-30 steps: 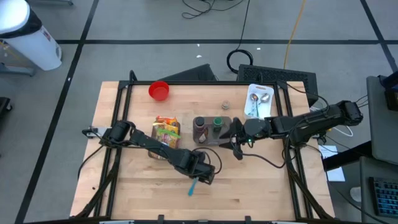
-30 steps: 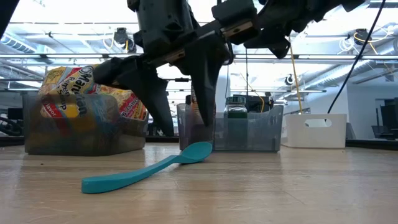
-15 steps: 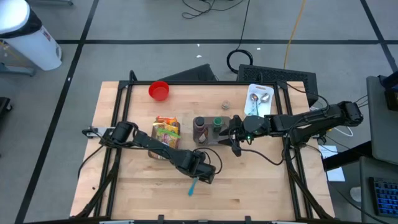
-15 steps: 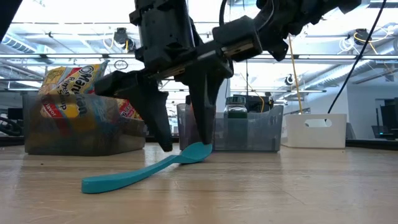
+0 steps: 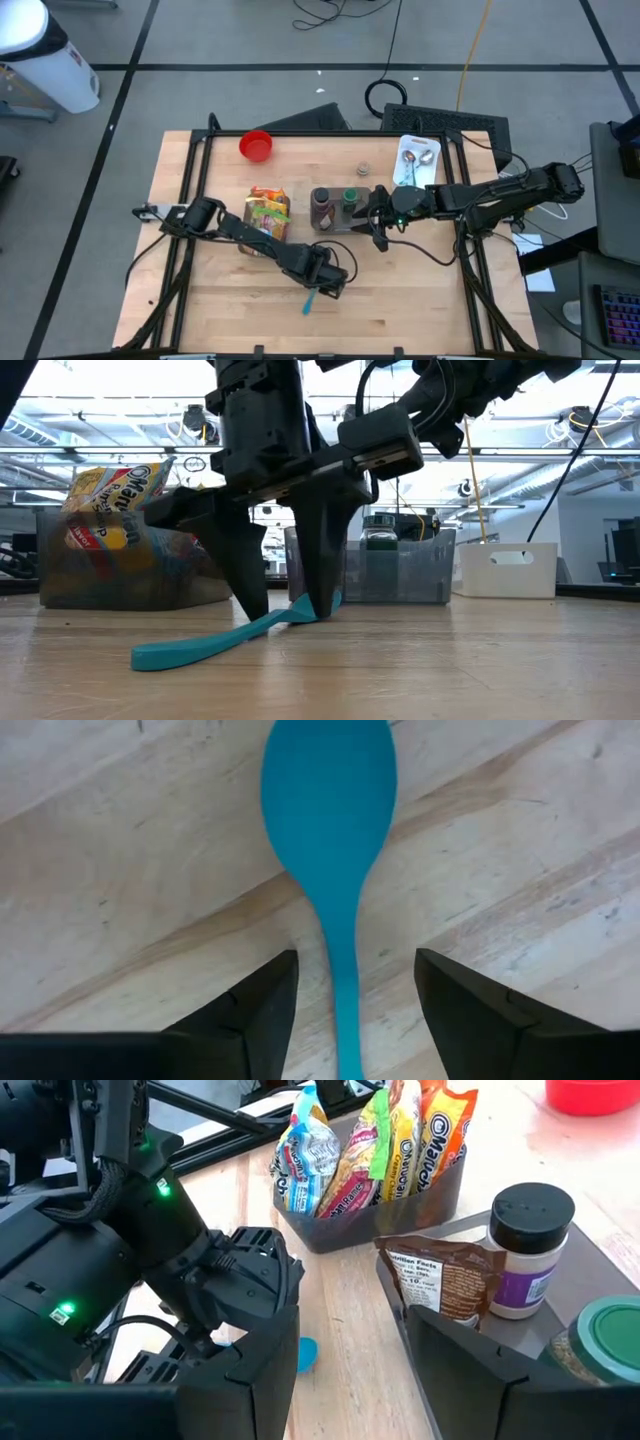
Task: Pick & Place Food Item
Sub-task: Put the blue baby spoon into the white bin
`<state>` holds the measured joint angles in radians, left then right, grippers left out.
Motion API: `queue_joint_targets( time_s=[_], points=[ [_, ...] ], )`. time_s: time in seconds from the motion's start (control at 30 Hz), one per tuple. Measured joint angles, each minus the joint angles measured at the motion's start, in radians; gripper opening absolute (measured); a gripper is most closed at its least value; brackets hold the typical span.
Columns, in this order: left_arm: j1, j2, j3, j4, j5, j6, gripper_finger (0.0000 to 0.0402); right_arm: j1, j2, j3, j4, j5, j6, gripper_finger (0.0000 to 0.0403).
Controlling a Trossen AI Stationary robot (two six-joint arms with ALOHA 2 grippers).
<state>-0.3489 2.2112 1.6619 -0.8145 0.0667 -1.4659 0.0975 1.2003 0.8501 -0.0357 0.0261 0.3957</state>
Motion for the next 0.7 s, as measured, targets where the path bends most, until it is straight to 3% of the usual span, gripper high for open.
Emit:
queue_joint_targets(
  time_s=[0.33, 0.7],
  points=[
    [0.001, 0.037, 0.000, -0.012, 0.030, 0.044, 0.0140, 0.000, 0.000, 0.000, 0.000, 0.003, -0.019, 0.0180],
    [0.005, 0.046, -0.002, -0.014, 0.057, 0.085, 0.0100, 0.000, 0.000, 0.000, 0.000, 0.004, -0.019, 0.0180]
  ],
)
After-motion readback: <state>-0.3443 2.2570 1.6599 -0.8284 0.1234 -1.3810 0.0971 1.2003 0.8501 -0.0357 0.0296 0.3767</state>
